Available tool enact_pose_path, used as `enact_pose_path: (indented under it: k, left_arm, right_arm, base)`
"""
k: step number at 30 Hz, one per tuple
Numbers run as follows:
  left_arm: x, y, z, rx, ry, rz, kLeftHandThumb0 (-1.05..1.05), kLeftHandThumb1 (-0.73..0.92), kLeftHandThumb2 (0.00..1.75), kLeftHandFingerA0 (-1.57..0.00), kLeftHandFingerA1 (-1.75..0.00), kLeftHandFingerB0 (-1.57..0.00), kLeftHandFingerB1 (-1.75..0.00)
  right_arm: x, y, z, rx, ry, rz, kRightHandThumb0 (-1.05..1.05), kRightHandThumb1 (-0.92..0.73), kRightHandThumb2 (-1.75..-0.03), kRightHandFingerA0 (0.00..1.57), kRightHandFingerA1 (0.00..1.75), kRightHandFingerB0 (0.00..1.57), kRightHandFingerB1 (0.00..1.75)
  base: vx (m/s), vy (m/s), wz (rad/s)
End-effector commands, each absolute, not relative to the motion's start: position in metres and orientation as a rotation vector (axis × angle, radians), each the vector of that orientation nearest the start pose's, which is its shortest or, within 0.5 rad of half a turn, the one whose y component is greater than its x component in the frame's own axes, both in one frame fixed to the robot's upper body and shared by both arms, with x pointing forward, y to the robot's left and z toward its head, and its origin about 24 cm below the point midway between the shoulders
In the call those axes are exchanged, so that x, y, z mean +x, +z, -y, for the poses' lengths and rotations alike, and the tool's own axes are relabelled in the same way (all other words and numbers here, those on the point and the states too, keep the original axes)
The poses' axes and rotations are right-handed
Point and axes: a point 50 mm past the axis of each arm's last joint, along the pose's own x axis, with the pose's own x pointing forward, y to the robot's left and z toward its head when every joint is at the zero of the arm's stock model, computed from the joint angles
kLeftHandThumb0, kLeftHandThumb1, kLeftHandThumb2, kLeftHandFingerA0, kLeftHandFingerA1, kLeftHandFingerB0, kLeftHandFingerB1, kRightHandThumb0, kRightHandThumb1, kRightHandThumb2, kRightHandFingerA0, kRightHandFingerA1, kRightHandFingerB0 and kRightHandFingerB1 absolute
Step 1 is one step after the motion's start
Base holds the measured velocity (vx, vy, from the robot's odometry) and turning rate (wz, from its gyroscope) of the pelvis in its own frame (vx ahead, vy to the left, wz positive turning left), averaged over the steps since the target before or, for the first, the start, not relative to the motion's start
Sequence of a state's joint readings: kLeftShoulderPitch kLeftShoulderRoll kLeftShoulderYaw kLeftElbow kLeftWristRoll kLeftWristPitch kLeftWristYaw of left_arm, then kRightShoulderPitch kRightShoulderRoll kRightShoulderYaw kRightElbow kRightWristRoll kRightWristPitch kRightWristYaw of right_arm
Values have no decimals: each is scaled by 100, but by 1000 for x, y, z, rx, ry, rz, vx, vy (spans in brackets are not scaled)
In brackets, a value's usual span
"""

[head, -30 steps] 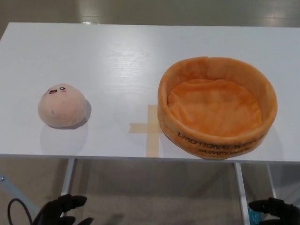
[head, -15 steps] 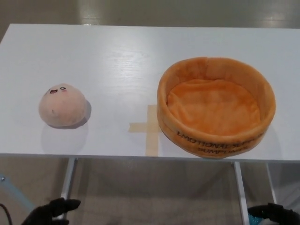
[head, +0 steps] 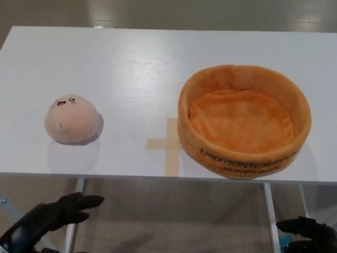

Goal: Use the left hand to pick up the pink round toy on the left and place it inside the orange plate on the desk.

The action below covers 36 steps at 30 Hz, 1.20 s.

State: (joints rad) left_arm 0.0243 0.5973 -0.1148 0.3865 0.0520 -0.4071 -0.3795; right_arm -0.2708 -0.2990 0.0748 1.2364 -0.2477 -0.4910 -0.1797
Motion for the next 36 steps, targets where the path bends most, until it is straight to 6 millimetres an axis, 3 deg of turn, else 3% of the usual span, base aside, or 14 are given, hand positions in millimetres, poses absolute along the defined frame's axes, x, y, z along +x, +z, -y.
enact_pose_path:
  k: [1,3,4,10,12,18,19,21,22,26,34,35,36]
  left_arm:
    - [199,74,-213,588,-911,90,-25,47,54,-41,-36,-31,-31]
    - [197,79,-211,581,-924,97,-33,42,61,-38,-41,-30,-37]
    - [196,82,-210,577,-933,103,-23,47,54,-43,-37,-32,-31]
    - [190,101,-202,562,-1021,181,-25,50,55,-48,-39,-38,-33]
    - [187,110,-199,561,-1040,207,-34,45,65,-46,-44,-41,-41]
    - [181,151,-192,561,-1007,427,-36,45,65,-38,-44,-36,-41]
    - [183,161,-193,546,-973,472,-28,51,56,-37,-38,-33,-32]
    - [185,169,-194,523,-942,492,-28,51,56,-37,-38,-33,-32]
    - [191,176,-196,545,-886,543,-33,48,61,-30,-41,-28,-35]
    - [212,191,-203,651,-713,625,-39,49,63,-24,-37,-24,-34]
    - [260,188,-210,801,-586,595,-27,46,58,-14,-35,-16,-29]
    - [272,184,-212,861,-554,556,-15,46,91,-2,-51,0,-46]
    - [278,183,-213,892,-539,541,-14,46,91,-2,-51,0,-46]
  right_arm:
    - [223,-87,241,-556,-33,-467,-10,-64,-58,61,54,68,50]
    - [223,-87,241,-559,-31,-466,-10,-64,-58,61,54,68,50]
    - [224,-87,242,-561,-29,-465,-11,-64,-58,60,54,68,50]
    - [225,-86,242,-558,-30,-456,-8,-64,-58,64,57,68,51]
    - [225,-86,242,-561,-31,-463,-11,-65,-58,60,53,67,49]
    - [226,-86,243,-562,-36,-467,-12,-64,-58,62,55,68,50]
    - [226,-86,243,-563,-34,-469,-12,-65,-58,62,54,68,50]
    - [226,-86,243,-569,-30,-469,-12,-65,-58,62,54,68,50]
    - [225,-86,243,-567,-29,-472,-12,-65,-59,60,53,67,50]
    - [223,-87,243,-561,-32,-477,-12,-64,-58,61,54,68,50]
    - [224,-86,245,-569,-32,-469,-11,-65,-58,61,53,67,49]
    - [226,-85,244,-561,-39,-463,-10,-64,-58,61,53,68,49]
    - [227,-84,244,-554,-44,-458,-9,-64,-58,61,54,68,50]
  base:
    - [0,0,0]
    - [0,0,0]
    - [0,0,0]
    - [0,0,0]
    - [0,0,0]
    - [0,0,0]
    - [0,0,0]
    - [0,0,0]
    - [0,0,0]
    - [0,0,0]
    - [0,0,0]
    - [0,0,0]
    - [0,0,0]
